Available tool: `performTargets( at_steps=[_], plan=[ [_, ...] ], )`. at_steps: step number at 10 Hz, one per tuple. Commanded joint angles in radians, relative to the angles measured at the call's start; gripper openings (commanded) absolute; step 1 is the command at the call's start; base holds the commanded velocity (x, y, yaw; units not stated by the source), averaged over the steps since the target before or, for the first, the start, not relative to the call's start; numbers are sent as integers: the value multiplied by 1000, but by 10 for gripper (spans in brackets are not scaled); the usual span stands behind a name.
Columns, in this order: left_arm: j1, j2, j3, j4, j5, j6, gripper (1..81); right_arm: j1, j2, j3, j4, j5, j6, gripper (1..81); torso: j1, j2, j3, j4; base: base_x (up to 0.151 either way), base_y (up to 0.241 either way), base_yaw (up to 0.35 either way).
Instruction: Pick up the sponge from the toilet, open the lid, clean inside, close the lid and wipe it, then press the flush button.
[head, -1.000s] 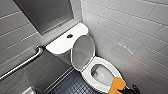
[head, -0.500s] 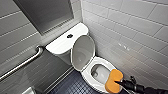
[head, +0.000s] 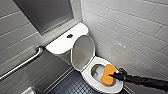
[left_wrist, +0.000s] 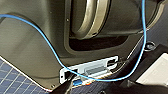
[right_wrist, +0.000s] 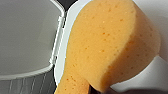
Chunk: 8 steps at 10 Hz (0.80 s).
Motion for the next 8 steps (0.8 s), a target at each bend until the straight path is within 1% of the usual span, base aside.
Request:
performTargets(
  at_steps=[1, 4, 5, 7, 8],
  plan=[
    [41, 0, 5, -1, 76, 7, 811, 236, 207, -222, -19, -230, 3, 10, 0, 0, 0, 0, 0, 0, 0],
    [40, 1, 5, -1, 77, 7, 811, 274, 313, -294, -51, -267, 3, 10, 0, 0, 0, 0, 0, 0, 0],
    [41, 1, 5, -1, 77, 7, 811, 280, 351, -335, -68, -279, 3, 10, 0, 0, 0, 0, 0, 0, 0],
    [40, 3, 5, -5, 77, 7, 811, 303, 430, -433, -124, -339, 3, 10, 0, 0, 0, 0, 0, 0, 0],
    [41, 3, 5, -8, 77, 7, 811, 303, 454, -481, -131, -344, 0, 10, 0, 0, 0, 0, 0, 0, 0]
  ],
)
